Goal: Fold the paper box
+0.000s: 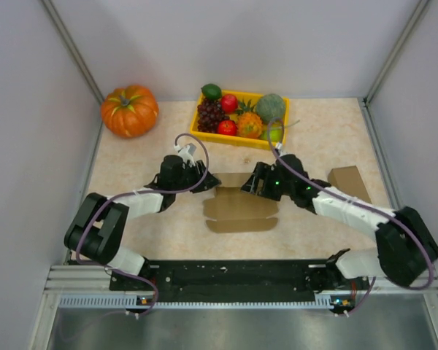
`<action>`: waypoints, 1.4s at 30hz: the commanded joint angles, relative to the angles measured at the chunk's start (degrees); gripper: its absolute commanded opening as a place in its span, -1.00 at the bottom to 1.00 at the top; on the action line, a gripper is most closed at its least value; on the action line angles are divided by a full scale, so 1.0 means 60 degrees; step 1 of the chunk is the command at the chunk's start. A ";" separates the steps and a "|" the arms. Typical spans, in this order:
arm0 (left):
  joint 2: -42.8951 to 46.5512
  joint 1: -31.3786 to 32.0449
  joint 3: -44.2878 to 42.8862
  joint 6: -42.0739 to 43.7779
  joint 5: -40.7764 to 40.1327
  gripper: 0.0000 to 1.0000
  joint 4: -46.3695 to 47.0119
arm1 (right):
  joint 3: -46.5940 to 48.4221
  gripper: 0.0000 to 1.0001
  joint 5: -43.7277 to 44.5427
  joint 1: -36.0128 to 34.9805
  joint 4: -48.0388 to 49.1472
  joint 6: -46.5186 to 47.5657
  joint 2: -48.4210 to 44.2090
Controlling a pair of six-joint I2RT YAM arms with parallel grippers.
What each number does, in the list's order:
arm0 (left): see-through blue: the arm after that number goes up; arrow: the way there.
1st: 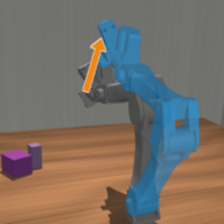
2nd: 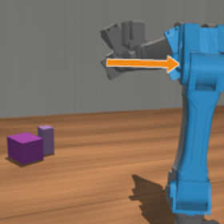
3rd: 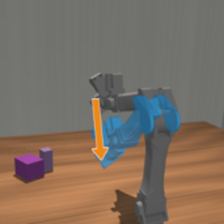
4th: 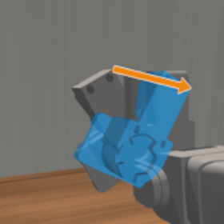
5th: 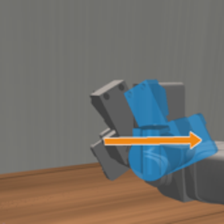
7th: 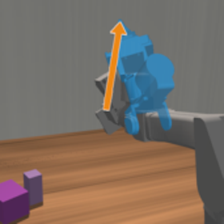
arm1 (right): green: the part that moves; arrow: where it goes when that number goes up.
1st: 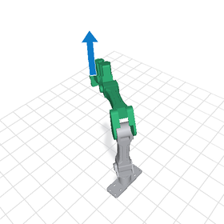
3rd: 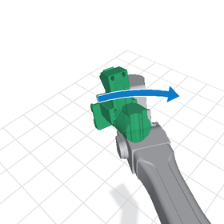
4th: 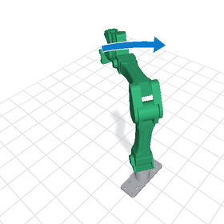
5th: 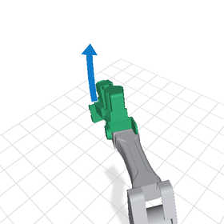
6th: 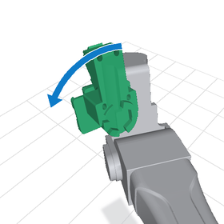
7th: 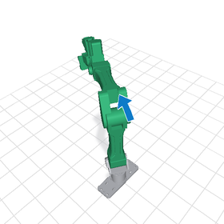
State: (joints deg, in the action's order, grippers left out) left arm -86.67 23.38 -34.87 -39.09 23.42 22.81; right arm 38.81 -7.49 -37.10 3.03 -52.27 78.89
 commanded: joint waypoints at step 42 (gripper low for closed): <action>0.3696 0.2297 0.2414 0.3684 -0.4795 0.35 0.0459 | 0.5615 0.43 -0.0892 0.1235 -0.4958 0.5957 0.1131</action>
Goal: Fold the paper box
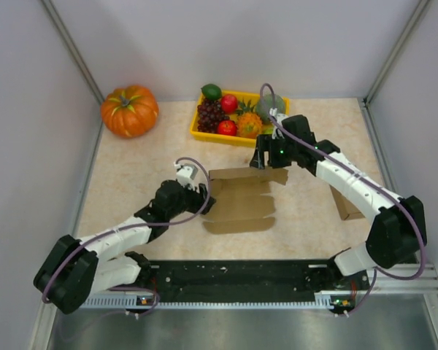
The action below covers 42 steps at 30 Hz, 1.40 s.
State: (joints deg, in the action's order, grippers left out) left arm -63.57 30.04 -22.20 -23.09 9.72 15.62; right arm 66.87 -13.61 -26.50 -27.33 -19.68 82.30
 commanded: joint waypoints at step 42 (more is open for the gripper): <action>-0.7568 0.3269 0.0622 0.1475 -0.8241 -1.00 1.1677 | 0.1201 0.35 0.1021 -0.2527 0.0434 -0.2297 0.2046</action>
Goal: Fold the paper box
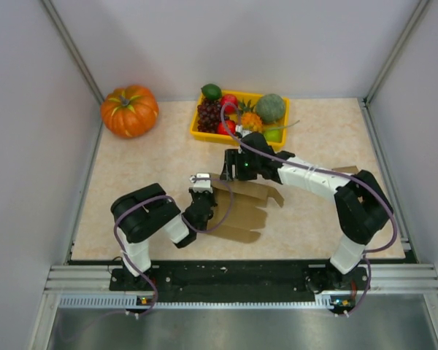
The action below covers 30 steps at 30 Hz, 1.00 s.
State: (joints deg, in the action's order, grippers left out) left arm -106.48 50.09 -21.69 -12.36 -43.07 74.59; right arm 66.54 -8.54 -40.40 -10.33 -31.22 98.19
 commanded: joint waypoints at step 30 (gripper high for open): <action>-0.0580 -0.0144 0.0290 0.0361 0.1069 -1.00 0.1617 | 0.1154 -0.06 -0.3029 -0.0268 0.1063 0.0545 0.1842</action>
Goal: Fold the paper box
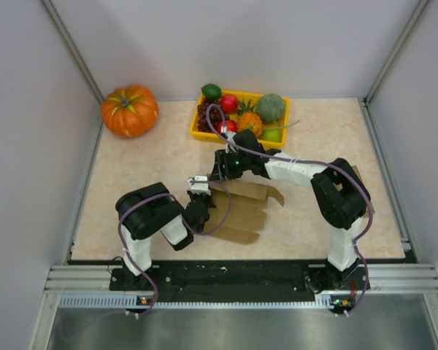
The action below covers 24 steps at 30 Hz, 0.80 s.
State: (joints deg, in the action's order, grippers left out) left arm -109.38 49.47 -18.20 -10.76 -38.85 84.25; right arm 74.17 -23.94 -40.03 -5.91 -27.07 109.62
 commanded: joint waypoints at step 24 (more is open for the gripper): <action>0.7723 -0.0042 0.0894 -0.2790 0.4789 0.36 -0.9553 | 0.0952 0.10 -0.1386 0.0812 -0.0273 0.0043 0.0143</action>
State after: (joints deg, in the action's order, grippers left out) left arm -74.11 48.95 -12.91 -22.48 -18.50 46.22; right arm 74.96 -31.57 -36.07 -5.19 -30.44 110.24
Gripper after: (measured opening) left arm 0.635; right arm 0.525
